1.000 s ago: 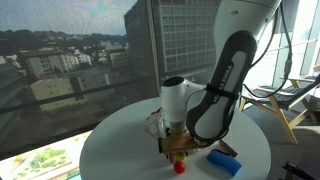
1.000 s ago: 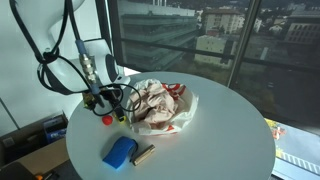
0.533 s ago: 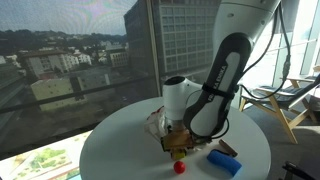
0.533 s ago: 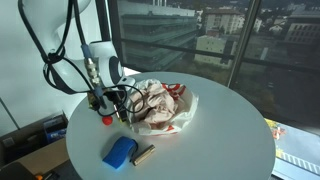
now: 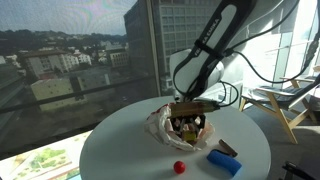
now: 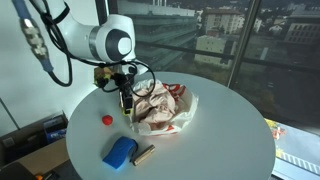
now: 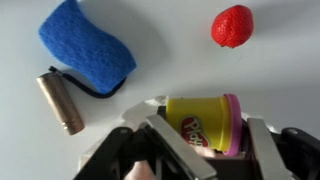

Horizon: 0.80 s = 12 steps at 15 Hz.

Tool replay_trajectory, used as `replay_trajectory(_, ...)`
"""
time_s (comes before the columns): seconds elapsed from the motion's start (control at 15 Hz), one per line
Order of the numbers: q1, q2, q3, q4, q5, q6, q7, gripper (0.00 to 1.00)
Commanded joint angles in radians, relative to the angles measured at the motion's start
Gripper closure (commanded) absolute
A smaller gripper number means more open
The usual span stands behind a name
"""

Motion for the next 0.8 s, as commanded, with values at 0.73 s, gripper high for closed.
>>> replay_trajectory(0.73, -0.044, 0.024, -0.103, 0.118, 0.043, -0.212, -0.067, 0.68)
